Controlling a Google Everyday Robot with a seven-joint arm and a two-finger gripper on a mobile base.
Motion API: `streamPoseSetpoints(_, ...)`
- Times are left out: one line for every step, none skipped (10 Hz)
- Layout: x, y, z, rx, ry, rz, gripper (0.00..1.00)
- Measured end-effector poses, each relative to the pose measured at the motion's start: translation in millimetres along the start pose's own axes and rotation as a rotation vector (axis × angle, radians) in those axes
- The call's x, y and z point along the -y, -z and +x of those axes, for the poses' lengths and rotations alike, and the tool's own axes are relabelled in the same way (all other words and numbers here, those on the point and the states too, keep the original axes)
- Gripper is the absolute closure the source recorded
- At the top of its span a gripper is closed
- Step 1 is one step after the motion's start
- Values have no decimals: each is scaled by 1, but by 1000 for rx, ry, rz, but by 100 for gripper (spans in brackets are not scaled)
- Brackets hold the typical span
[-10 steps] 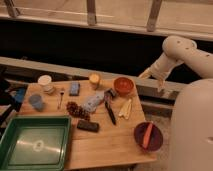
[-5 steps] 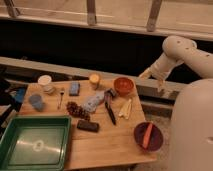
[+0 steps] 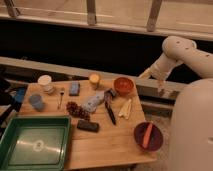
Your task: Wipe red bowl with sponge
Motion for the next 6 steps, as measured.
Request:
streamPoseSetpoints(2,2,3,37,14,0,24)
streamPoseSetpoints(6,5,6,76,34,-1,24)
streamPoseSetpoints(-1,6,10,90,59,-9,24)
streamPoseSetpoints(-14,6,16,100,97,-20,24)
streamPoseSetpoints(-25,5,21,108,124,-29,24)
streamPoseSetpoints(-47,5,28,117,166,-48,24)
